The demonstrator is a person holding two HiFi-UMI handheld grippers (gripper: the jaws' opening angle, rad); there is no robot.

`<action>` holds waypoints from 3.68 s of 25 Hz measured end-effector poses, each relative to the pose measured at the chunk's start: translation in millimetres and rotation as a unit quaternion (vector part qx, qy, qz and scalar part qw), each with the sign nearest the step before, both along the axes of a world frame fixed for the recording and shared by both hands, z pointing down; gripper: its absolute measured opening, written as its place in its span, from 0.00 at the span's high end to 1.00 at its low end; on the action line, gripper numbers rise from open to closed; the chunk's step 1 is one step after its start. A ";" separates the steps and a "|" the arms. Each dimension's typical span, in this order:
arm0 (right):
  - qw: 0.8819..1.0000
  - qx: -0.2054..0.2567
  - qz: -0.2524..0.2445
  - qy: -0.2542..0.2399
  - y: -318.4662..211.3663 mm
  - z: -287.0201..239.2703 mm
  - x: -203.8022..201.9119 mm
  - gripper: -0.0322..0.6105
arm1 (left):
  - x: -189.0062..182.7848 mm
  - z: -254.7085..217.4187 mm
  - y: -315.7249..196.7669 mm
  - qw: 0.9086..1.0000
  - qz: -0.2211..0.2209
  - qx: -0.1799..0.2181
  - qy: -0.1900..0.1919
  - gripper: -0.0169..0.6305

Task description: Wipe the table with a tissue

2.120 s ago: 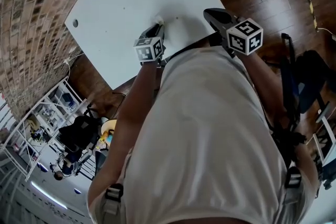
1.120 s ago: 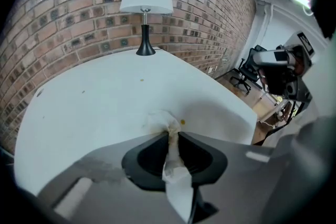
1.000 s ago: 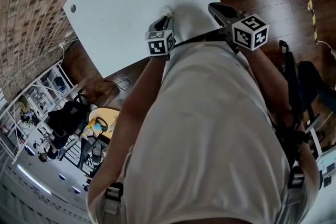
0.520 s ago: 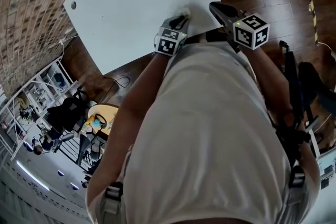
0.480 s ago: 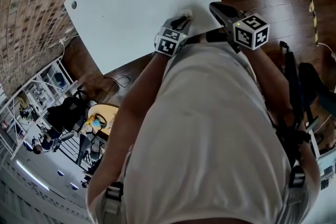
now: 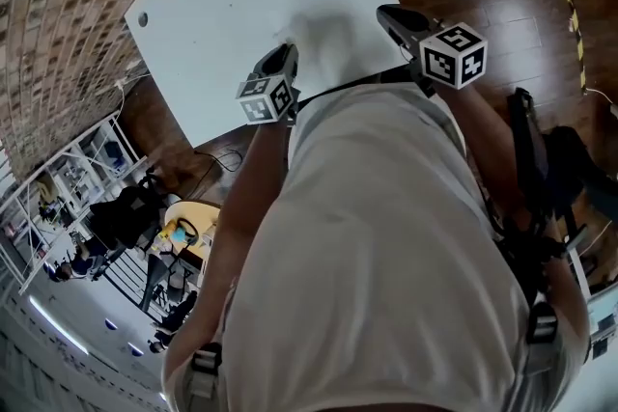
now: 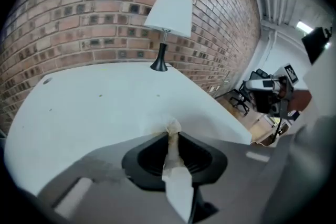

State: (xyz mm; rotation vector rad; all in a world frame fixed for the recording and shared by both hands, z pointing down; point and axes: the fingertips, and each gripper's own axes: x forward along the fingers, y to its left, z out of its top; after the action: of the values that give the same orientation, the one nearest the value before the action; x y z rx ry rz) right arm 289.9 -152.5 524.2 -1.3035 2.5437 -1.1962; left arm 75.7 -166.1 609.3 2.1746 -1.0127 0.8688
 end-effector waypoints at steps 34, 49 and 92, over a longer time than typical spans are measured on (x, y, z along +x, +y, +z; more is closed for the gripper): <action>0.999 -0.029 0.024 0.006 -1.7 3.6 14.0 0.94 | 12.4 0.6 -114.8 0.999 -0.035 0.038 -0.007 0.86; 0.995 -0.043 0.086 0.011 25.3 10.6 52.5 0.94 | 46.8 14.7 -141.3 0.999 0.015 0.026 -0.038 0.87; 0.996 -0.014 -0.084 0.036 -27.3 0.5 -122.9 0.94 | -69.4 -25.4 -1.2 0.990 -0.054 -0.017 0.127 0.87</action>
State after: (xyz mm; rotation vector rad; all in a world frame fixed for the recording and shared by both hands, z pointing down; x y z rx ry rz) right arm 167.1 -179.8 524.7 -1.1801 2.7459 -1.2366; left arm 6.3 -167.3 583.8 2.1151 -0.9688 0.5388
